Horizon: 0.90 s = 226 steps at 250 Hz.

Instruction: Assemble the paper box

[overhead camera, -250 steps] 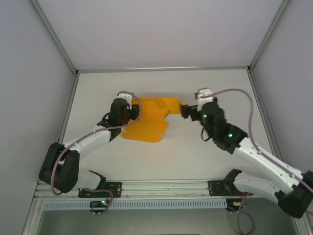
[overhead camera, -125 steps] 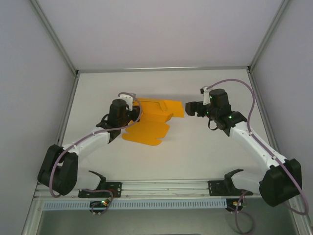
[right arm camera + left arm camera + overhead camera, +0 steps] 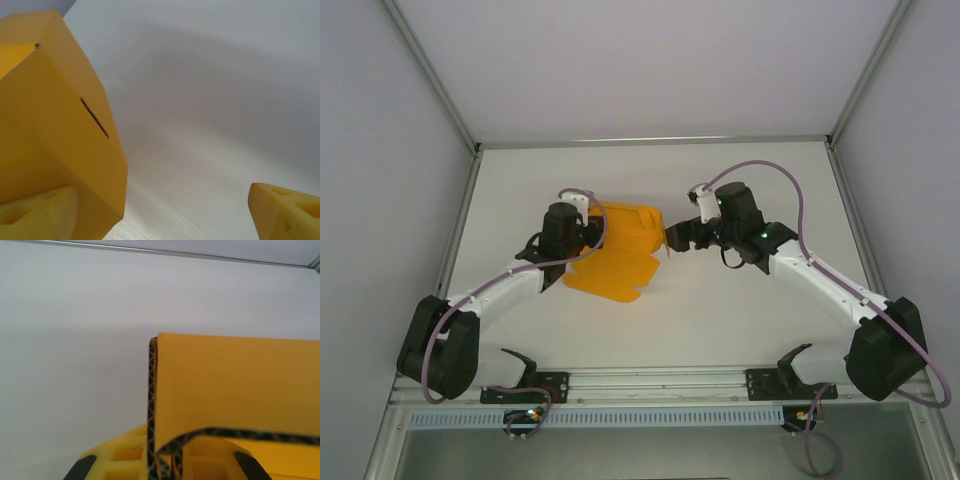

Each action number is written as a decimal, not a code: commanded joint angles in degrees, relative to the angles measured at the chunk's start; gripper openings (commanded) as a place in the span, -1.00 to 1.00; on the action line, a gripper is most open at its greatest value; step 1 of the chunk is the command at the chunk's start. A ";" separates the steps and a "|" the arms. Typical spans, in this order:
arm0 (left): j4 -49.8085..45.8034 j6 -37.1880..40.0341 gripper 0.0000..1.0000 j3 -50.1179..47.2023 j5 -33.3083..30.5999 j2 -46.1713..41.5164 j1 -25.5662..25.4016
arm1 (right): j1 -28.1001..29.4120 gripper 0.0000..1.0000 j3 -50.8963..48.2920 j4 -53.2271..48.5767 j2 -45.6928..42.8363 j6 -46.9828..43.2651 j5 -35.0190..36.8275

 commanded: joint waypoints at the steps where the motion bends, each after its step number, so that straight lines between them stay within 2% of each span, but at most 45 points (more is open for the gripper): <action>1: 1.69 -1.66 -1.00 1.64 1.45 -0.01 -0.23 | 1.83 0.72 2.69 2.69 3.52 -1.24 -4.05; 15: 1.82 -1.67 -1.00 1.61 1.31 0.18 -0.28 | 2.65 0.65 4.14 2.81 5.60 -1.62 -5.84; 64: 1.59 -1.86 -1.00 1.60 0.81 0.93 -0.23 | 5.52 0.58 6.34 4.73 8.72 -2.20 -9.00; 111: 1.26 -2.36 -1.00 1.86 0.40 0.78 -0.26 | 7.18 0.53 7.21 5.92 10.69 -2.09 -6.14; 140: -0.11 -1.65 -1.00 1.76 -1.42 0.48 -0.19 | 7.23 0.54 7.57 3.79 9.55 -3.20 -6.48; 193: 0.15 -1.53 -1.00 1.86 0.15 0.34 -0.14 | 7.25 0.62 8.71 2.53 10.15 -4.24 -8.59; 226: 0.20 -1.27 -1.00 1.79 0.93 -0.32 -0.43 | 7.23 0.71 10.55 1.90 11.91 -4.09 -6.90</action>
